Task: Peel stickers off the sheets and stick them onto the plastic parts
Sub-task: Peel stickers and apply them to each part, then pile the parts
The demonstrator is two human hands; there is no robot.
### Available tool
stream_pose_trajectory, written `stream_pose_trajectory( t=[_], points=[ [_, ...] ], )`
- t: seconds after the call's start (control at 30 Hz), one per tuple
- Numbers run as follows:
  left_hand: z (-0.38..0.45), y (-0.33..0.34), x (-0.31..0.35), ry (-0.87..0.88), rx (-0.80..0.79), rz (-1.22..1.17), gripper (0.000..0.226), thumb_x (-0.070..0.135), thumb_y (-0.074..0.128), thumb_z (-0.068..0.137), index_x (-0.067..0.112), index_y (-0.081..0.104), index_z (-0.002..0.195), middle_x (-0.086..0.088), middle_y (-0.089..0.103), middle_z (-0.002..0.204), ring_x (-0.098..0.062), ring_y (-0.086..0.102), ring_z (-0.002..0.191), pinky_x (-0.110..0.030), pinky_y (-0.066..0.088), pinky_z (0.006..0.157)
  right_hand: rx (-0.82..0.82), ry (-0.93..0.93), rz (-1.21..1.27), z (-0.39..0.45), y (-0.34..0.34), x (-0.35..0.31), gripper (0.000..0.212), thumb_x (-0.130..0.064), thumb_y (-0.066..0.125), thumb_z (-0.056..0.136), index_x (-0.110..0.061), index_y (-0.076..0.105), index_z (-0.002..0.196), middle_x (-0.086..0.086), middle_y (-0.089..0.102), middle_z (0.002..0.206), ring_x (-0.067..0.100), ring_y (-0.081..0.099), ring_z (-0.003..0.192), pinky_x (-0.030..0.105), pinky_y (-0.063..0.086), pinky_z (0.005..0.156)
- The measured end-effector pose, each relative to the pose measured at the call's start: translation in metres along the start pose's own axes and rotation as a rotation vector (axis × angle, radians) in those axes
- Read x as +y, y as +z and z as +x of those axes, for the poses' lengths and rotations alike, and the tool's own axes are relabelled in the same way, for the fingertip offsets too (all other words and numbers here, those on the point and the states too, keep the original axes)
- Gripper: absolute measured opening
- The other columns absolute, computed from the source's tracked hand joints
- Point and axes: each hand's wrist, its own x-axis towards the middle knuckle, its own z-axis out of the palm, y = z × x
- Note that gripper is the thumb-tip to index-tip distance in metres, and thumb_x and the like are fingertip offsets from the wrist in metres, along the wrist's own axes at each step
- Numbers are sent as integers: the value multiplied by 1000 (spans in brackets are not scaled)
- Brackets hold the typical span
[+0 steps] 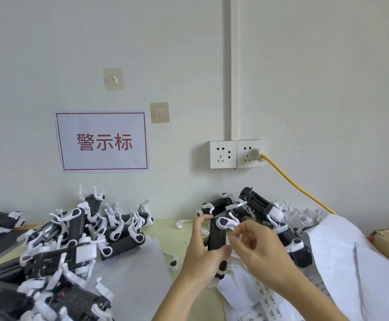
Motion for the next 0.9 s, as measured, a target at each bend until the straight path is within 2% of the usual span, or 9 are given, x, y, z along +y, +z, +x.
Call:
stream_pose_trajectory(
  t=[0.07, 0.17, 0.3, 0.53, 0.63, 0.77, 0.9],
  points=[
    [0, 0, 0, 23, 1, 2, 61, 13, 82, 76, 58, 54, 106, -6, 76, 89, -22, 74, 81, -21, 56, 67, -7, 2, -27, 0, 0, 3, 11, -20, 63, 95, -20, 62, 84, -2, 45, 51, 8, 38, 49, 18, 34, 52],
    [1, 0, -1, 44, -2, -35, 59, 15, 84, 76, 54, 60, 112, -8, 76, 91, -25, 74, 87, -24, 56, 71, -18, 2, -86, 1, 0, 8, 12, -23, 62, 96, -25, 61, 84, -7, 42, 46, 7, 35, 48, 16, 32, 54],
    [2, 1, -2, 49, 9, -37, 60, 20, 86, 76, 48, 60, 122, -7, 77, 94, -22, 71, 100, -26, 55, 79, -61, 21, -112, 3, -3, 12, 16, -20, 60, 97, -26, 59, 83, -8, 39, 43, 9, 32, 45, 23, 32, 50],
    [1, 0, 0, 69, -48, -43, 59, 17, 87, 76, 49, 61, 119, -3, 78, 84, -18, 75, 80, -15, 51, 66, -101, 21, -178, 5, -8, 14, 19, -22, 60, 98, -29, 59, 80, -10, 45, 45, 7, 36, 49, 18, 29, 50],
    [1, 0, 0, 75, -70, -43, 59, 17, 86, 77, 49, 60, 119, -3, 78, 82, -14, 74, 74, -14, 49, 63, -106, 19, -232, 5, -10, 13, 19, -24, 59, 98, -31, 59, 80, -13, 49, 47, 7, 40, 50, 22, 32, 53],
    [2, 0, -3, 69, -74, -39, 59, 18, 86, 77, 49, 60, 120, -3, 78, 81, -13, 72, 73, -14, 49, 63, -104, -3, -306, 4, -11, 9, 18, -25, 59, 98, -31, 59, 82, -22, 53, 52, 6, 45, 49, 21, 31, 53],
    [3, 0, -4, 75, -78, -44, 54, 16, 83, 80, 48, 61, 118, -6, 77, 81, -16, 71, 71, -18, 53, 67, -100, -12, -319, 4, -12, 8, 15, -26, 59, 98, -30, 60, 84, -23, 53, 52, 6, 46, 50, 20, 31, 54]
  ],
)
